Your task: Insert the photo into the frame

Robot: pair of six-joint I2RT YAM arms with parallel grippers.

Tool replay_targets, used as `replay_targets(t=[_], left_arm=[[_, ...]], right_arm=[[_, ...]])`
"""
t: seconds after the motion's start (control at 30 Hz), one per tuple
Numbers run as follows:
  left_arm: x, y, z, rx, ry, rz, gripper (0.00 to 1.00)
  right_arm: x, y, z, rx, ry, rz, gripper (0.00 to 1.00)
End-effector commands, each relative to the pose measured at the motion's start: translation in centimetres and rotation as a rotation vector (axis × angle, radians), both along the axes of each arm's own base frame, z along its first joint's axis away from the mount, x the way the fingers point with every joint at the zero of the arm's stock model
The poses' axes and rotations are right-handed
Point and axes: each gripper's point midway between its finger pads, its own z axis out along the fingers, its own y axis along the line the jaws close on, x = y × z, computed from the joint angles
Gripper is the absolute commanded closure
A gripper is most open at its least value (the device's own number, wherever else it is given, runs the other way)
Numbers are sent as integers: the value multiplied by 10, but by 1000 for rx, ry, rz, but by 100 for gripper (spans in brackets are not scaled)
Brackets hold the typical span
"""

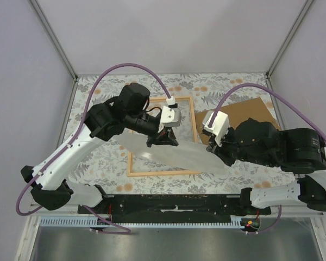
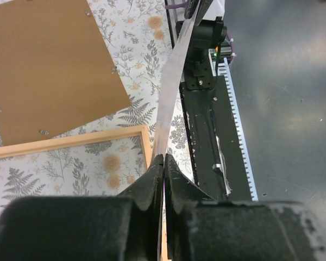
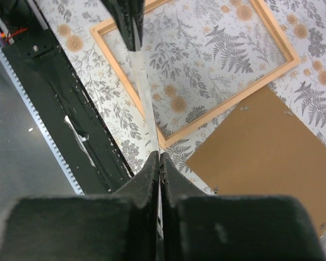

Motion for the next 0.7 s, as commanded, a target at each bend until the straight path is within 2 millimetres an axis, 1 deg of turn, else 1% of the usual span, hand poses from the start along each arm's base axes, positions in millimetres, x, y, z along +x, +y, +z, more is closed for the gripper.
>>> replay_targets(t=[0.0, 0.07, 0.1, 0.13, 0.2, 0.27, 0.3, 0.37, 0.43, 0.5, 0.6, 0.63, 0.67], left_arm=[[3, -3, 4, -9, 14, 42, 98], [13, -6, 8, -23, 9, 103, 98], [19, -9, 12, -39, 8, 142, 98], [26, -11, 16, -56, 6, 189, 98], [44, -14, 25, -97, 3, 303, 98], [67, -17, 34, -144, 20, 453, 98], [79, -17, 38, -163, 28, 531, 98], [100, -21, 47, -206, 86, 673, 98], [118, -22, 57, -271, 151, 806, 98], [128, -27, 66, -343, 219, 893, 98], [146, -27, 71, -415, 251, 1058, 98], [150, -27, 74, -437, 267, 1104, 98], [153, -28, 76, -452, 269, 1140, 98]], right_arm=[[14, -13, 19, 35, -66, -95, 79], [31, -24, 28, 43, -127, -208, 34], [47, -37, 38, 52, -188, -331, 22], [58, -49, 47, 66, -231, -426, 12], [73, -72, 68, 124, -297, -591, 2], [83, -97, 91, 229, -324, -743, 2], [87, -104, 99, 284, -326, -789, 2], [92, -114, 109, 376, -331, -844, 2], [96, -118, 109, 418, -321, -890, 2], [105, -113, 100, 405, -300, -910, 2], [123, -101, 72, 362, -237, -949, 2], [130, -104, 62, 355, -218, -982, 2], [136, -102, 54, 368, -189, -983, 2]])
